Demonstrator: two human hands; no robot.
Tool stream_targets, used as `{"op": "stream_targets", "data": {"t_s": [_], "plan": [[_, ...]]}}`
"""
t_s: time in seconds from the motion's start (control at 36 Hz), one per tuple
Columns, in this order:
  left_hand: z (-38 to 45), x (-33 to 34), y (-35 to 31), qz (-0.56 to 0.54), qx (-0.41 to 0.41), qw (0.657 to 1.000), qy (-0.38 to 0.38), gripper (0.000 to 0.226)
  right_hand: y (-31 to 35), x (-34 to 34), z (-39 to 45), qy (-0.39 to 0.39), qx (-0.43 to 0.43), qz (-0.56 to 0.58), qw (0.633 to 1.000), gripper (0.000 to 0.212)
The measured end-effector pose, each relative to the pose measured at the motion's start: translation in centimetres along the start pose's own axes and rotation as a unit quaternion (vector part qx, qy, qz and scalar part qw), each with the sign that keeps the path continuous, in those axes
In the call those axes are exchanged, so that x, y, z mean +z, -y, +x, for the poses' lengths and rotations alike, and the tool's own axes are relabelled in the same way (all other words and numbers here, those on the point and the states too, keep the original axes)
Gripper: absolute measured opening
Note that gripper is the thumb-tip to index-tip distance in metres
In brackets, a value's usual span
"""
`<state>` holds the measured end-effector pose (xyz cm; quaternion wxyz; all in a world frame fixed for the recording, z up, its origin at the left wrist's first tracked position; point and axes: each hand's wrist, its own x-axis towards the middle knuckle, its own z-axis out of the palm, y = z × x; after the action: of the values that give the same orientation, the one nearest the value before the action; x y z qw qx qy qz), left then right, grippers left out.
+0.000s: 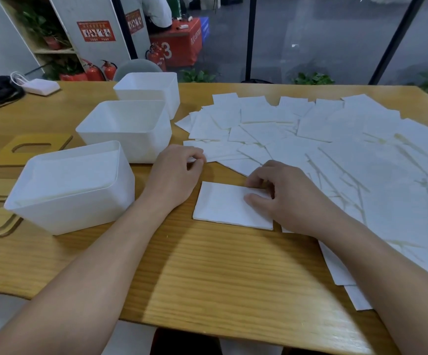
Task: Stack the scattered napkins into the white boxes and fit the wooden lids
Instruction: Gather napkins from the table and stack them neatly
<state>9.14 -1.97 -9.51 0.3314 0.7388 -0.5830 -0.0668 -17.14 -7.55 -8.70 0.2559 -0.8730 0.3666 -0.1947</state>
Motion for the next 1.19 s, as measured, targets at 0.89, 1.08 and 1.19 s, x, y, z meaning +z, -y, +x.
{"op": "stream_targets", "data": {"t_s": [0.89,1.08,1.19], "plan": [[-0.4,0.0,-0.7,0.018,0.023,1.000,0.011,0.029,0.1,0.0,0.0,0.017,-0.001,-0.009,1.000,0.013],[-0.6,-0.4,-1.3,-0.006,0.079,0.996,-0.051,0.007,0.0,0.2,0.1,-0.027,0.025,0.042,0.998,0.018],[-1.3,-0.7,-2.5,-0.085,0.079,0.993,0.002,0.026,0.3,-0.3,0.3,-0.055,0.068,0.133,0.987,0.036]]}}
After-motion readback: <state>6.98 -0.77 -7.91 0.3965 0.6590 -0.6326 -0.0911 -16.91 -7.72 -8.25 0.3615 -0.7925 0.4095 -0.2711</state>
